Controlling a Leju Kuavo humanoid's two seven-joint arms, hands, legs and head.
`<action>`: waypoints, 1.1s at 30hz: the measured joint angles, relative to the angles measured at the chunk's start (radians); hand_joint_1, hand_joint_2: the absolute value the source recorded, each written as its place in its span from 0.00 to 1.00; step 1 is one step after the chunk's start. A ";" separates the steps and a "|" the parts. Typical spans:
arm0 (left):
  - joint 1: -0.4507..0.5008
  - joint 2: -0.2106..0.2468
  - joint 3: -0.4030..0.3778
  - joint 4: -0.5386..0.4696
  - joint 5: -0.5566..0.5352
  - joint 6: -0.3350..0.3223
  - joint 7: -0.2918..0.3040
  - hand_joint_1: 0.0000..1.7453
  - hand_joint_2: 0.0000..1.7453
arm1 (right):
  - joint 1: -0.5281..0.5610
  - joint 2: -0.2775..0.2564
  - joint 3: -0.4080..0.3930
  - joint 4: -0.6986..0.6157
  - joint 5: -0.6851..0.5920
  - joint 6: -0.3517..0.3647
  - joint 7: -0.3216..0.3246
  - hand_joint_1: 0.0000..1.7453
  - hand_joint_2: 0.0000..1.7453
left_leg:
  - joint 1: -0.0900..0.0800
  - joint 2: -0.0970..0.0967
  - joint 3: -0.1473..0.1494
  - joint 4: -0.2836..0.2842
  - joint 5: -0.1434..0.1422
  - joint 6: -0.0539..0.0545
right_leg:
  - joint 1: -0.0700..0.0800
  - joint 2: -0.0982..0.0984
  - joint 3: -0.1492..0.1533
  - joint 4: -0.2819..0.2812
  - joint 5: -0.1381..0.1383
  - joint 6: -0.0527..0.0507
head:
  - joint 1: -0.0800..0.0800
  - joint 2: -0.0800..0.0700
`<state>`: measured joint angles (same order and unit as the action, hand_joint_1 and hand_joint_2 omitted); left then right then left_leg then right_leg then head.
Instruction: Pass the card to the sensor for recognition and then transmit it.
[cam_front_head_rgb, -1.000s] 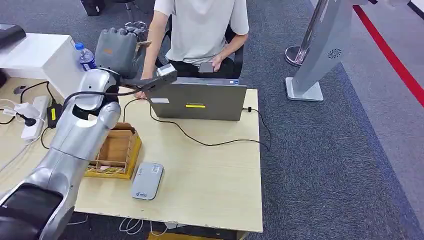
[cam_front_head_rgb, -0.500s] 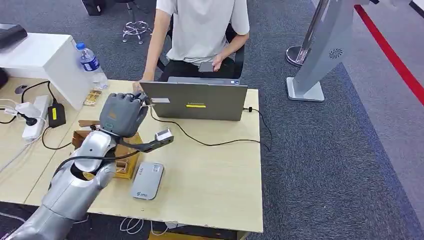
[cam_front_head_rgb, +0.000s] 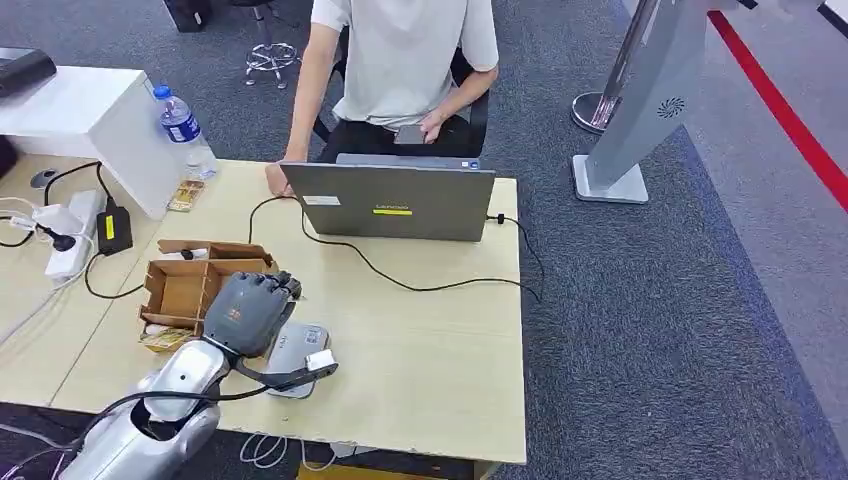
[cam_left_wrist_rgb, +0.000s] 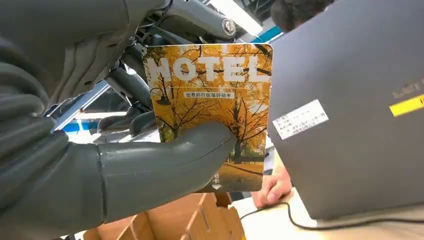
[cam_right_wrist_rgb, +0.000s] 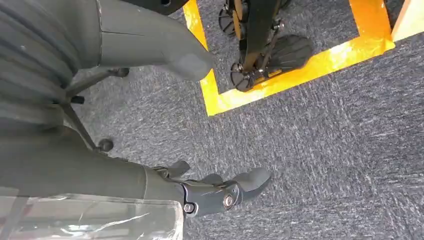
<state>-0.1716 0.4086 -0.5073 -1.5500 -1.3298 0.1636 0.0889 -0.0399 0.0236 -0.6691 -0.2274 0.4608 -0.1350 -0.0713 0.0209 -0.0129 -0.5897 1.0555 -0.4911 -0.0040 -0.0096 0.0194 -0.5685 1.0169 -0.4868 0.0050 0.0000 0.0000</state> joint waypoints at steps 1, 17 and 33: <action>0.001 0.000 -0.002 0.002 0.002 0.001 -0.005 1.00 1.00 | 0.000 0.000 -0.002 0.000 0.001 0.000 0.001 0.00 1.00 | 0.000 0.000 0.000 0.000 0.000 0.000 | 0.000 0.000 0.000 0.000 0.000 0.000 | 0.000 0.000; -0.007 0.037 -0.047 0.061 0.061 -0.088 -0.038 1.00 1.00 | -0.001 0.006 -0.029 0.000 0.038 0.011 0.005 0.00 1.00 | 0.000 0.000 0.000 0.000 0.000 0.000 | 0.000 0.000 0.000 0.000 0.000 0.000 | -0.001 0.000; -0.046 0.081 -0.079 0.103 0.092 -0.153 -0.041 1.00 1.00 | -0.001 0.009 -0.060 0.000 0.063 0.020 0.007 0.00 1.00 | 0.000 0.000 0.000 0.000 0.000 0.000 | 0.000 0.000 0.000 0.000 0.000 0.000 | 0.000 0.000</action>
<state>-0.2177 0.4891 -0.5863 -1.4465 -1.2382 0.0103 0.0481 -0.0407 0.0324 -0.7294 -0.2274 0.5242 -0.1152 -0.0645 0.0209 -0.0128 -0.5897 1.0555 -0.4911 -0.0041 -0.0096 0.0195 -0.5687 1.0170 -0.4867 0.0050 -0.0004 0.0000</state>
